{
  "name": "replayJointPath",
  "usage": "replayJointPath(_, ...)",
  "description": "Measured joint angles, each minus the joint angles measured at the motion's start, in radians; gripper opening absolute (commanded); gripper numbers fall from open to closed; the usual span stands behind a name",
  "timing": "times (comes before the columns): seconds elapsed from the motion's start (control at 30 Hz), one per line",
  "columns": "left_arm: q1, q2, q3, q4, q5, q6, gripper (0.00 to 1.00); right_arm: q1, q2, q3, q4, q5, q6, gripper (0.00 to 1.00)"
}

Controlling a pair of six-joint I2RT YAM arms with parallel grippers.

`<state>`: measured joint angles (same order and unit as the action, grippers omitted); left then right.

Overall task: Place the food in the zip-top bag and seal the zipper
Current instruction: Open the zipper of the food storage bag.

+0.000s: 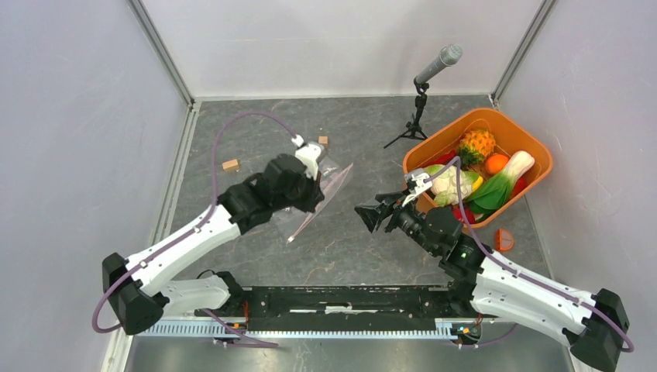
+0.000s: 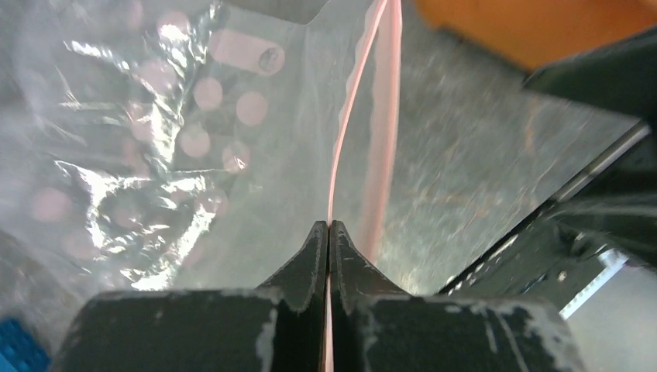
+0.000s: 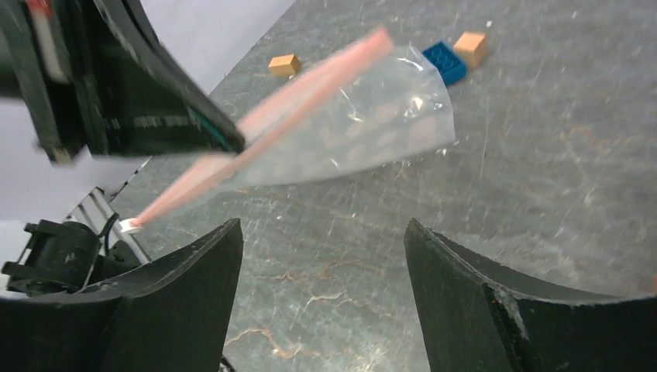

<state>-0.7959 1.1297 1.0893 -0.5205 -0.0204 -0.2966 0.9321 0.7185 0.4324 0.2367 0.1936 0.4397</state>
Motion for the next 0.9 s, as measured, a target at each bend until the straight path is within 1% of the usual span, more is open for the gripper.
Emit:
replayJointPath(0.13,-0.095,0.007,-0.103,-0.026,-0.114,-0.068,0.02,0.000,0.017,-0.021,-0.005,0.009,0.136,0.79)
replayJointPath(0.3,-0.185,0.008,-0.113,-0.011,-0.241,-0.126,0.02,0.000,0.049,-0.024,-0.007,0.024,0.275,0.76)
replayJointPath(0.43,-0.244,0.027,-0.114,0.024,-0.309,-0.155,0.02,0.000,0.120,-0.024,-0.009,0.023,0.361,0.69)
replayJointPath(0.53,-0.267,0.035,-0.126,0.057,-0.330,-0.166,0.02,0.000,0.172,-0.026,0.009,-0.010,0.413,0.68)
replayJointPath(0.67,-0.274,0.043,-0.136,0.074,-0.348,-0.179,0.02,0.000,0.197,-0.035,0.064,-0.050,0.457,0.68)
replayJointPath(0.73,-0.278,0.048,-0.139,0.083,-0.355,-0.191,0.02,0.000,0.199,-0.037,0.076,-0.058,0.467,0.62)
replayJointPath(0.77,-0.280,0.051,-0.141,0.086,-0.357,-0.195,0.02,0.000,0.200,-0.037,0.082,-0.058,0.472,0.60)
replayJointPath(0.9,-0.290,0.056,-0.151,0.110,-0.345,-0.205,0.02,0.000,0.210,-0.037,0.081,-0.049,0.488,0.59)
